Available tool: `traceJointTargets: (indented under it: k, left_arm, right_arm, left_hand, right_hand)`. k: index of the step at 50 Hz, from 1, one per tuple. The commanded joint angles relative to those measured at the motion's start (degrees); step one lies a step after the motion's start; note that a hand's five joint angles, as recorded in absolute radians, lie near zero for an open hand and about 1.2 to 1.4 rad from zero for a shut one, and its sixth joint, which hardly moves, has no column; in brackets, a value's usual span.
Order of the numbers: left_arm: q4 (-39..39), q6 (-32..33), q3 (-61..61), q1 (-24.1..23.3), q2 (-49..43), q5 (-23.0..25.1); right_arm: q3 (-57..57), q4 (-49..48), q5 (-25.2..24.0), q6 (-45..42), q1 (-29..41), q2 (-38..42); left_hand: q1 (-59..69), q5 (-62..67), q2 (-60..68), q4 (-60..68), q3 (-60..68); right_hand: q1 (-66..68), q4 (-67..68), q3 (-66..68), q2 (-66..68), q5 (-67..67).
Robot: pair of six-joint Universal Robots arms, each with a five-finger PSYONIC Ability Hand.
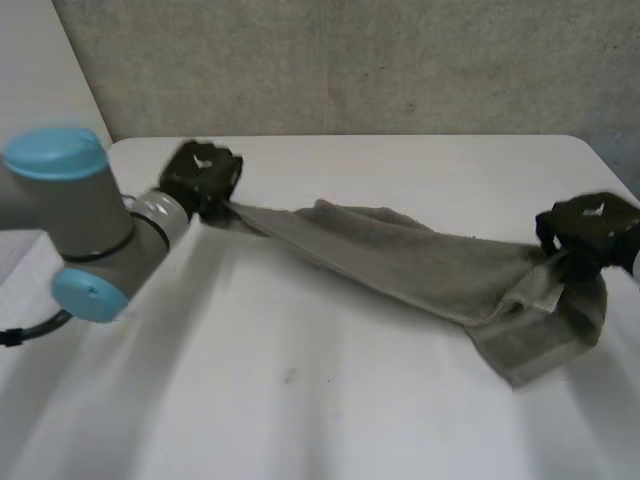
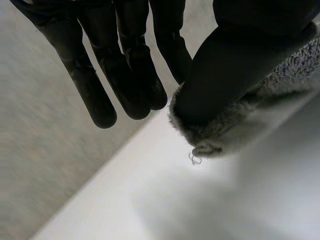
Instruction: Fold the towel.
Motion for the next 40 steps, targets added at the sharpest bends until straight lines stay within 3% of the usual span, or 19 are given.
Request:
traceJointTargets:
  k: [1,9,18,22,27,32,37,40]
  left_arm:
    - [-0.40,0.06,-6.50,0.94,21.69,-0.26]
    - [-7.50,-0.29,-6.07,1.46,37.09,-0.43]
    - [-13.75,-0.73,-6.33,1.55,41.42,-0.96]
    - [-15.87,-0.65,-6.77,2.08,38.34,-1.84]
    - [-16.13,-0.65,-4.32,2.25,25.81,-1.93]
    - [-16.22,-0.65,2.29,2.08,14.44,-2.63]
    - [-16.05,-0.91,13.36,1.90,5.82,-4.21]
    - [-15.26,-3.27,27.21,1.73,1.43,-4.83]
  right_arm:
    - [-16.05,10.38,-1.97,10.13,-0.10,-7.83]
    - [-28.71,18.46,-4.34,13.75,-0.53,-11.87]
    - [-36.64,31.30,-5.04,12.44,-0.27,-11.71]
    - [-34.98,34.13,-4.96,8.12,0.17,-7.14]
    - [-33.65,34.30,-3.55,2.51,2.62,1.20]
    - [-38.58,33.95,-1.62,2.41,7.29,10.71]
    - [-50.71,31.67,2.87,4.26,11.77,20.11]
    - [-67.70,23.70,6.72,11.35,13.00,27.12]
  left_hand:
    - [12.09,11.19,10.29,10.25,10.35]
    - [12.09,11.19,10.29,10.25,10.35]
    - [12.09,11.19,10.29,10.25,10.35]
    - [12.09,11.19,10.29,10.25,10.35]
    - [12.09,11.19,10.29,10.25,10.35]
    - [12.09,11.19,10.29,10.25,10.35]
    - [12.09,11.19,10.29,10.25,10.35]
    - [12.09,11.19,10.29,10.25,10.35]
  right_hand:
    - [3.61,3.21,3.74,4.67,3.19]
    - [3.61,3.21,3.74,4.67,3.19]
    - [3.61,3.21,3.74,4.67,3.19]
    - [3.61,3.21,3.74,4.67,3.19]
    - [3.61,3.21,3.74,4.67,3.19]
    - [3.61,3.21,3.74,4.67,3.19]
    - [3.61,3.21,3.74,4.67,3.19]
    - [3.61,3.21,3.74,4.67,3.19]
